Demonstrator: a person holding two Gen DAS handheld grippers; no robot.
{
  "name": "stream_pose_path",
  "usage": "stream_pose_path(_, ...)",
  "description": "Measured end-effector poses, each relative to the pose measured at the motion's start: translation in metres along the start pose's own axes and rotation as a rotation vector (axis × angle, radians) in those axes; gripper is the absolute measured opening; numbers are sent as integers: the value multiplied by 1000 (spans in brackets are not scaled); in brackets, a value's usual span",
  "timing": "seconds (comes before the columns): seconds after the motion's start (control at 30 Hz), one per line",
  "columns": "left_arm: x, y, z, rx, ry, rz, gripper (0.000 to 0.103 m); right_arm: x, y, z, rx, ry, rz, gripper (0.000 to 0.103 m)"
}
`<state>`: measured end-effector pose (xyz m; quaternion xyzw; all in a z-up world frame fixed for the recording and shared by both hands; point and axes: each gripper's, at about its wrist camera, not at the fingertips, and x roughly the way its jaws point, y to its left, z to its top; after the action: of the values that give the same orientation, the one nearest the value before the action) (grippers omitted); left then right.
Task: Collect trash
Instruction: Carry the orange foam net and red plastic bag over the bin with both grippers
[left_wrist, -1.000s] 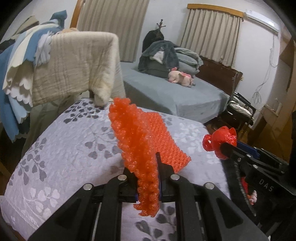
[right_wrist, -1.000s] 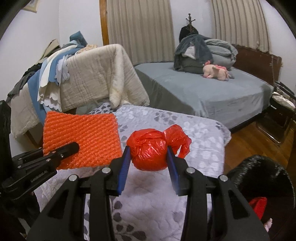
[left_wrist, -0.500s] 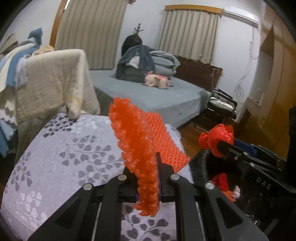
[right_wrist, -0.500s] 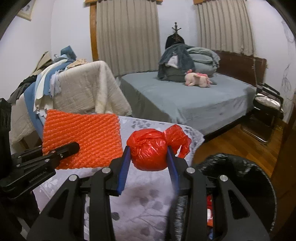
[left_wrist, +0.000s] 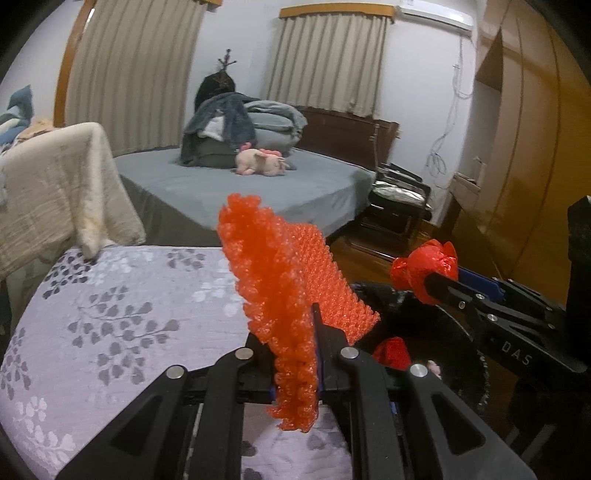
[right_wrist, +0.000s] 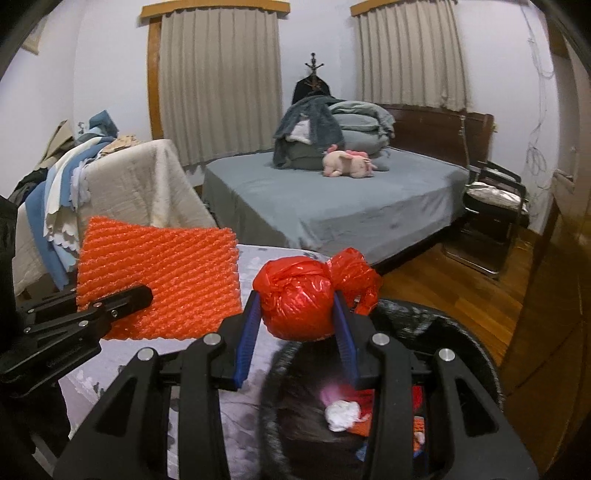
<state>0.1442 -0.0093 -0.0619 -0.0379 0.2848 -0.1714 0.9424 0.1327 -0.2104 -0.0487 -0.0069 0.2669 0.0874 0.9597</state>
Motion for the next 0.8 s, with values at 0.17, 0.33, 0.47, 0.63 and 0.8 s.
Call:
stream_pose_path(0.17,8,-21,-1,24,13,-42,14,-13,-22,-7,16,-2,-48,38)
stream_pose_path(0.33,19,-41,-4,48,25,-83,14,-22,-42,-15,32,2,-93,38)
stream_pose_path(0.47,31,-57,-6,74,45,-112,14,-25,-59,-25,54,18,-126,38)
stream_pose_path(0.63,51,-78,-12,106,82,-143,14,-23,-78,-37,80,40,-160,38)
stream_pose_path(0.8,73,-95,-17,134,117,-161,14,-16,-96,-49,96,69,-184,38)
